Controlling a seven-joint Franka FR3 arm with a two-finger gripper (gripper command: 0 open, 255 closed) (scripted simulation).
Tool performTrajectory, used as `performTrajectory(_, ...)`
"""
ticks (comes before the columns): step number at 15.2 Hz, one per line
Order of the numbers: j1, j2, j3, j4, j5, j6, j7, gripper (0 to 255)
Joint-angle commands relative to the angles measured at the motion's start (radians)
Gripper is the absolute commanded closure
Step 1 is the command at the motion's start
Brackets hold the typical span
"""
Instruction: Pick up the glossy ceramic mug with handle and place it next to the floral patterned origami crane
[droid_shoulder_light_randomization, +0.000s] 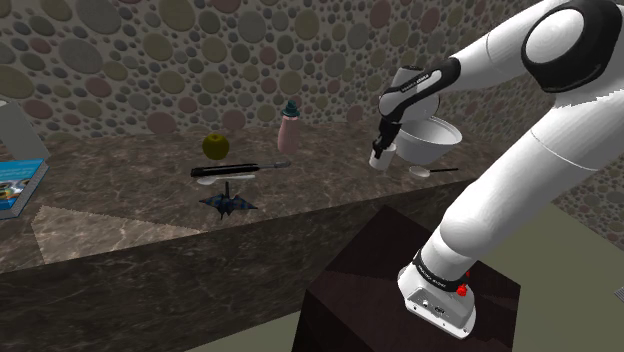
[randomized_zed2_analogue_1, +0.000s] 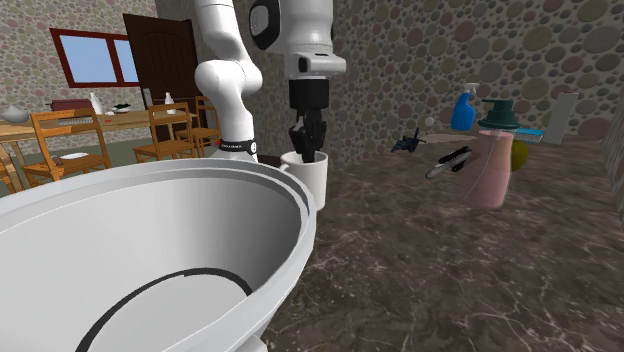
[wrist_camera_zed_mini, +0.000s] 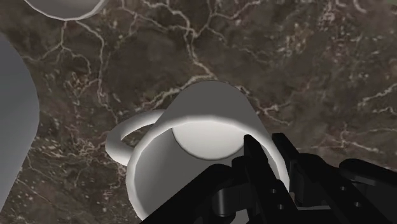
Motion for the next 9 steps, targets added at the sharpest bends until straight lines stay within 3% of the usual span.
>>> performTrajectory(1, -0.004, -0.024, 0.005, 0.013, -0.012, -0.035, 0.008, 255)
performTrajectory(9, -0.014, -0.105, 0.03, 0.062, -0.041, -0.161, 0.031, 255)
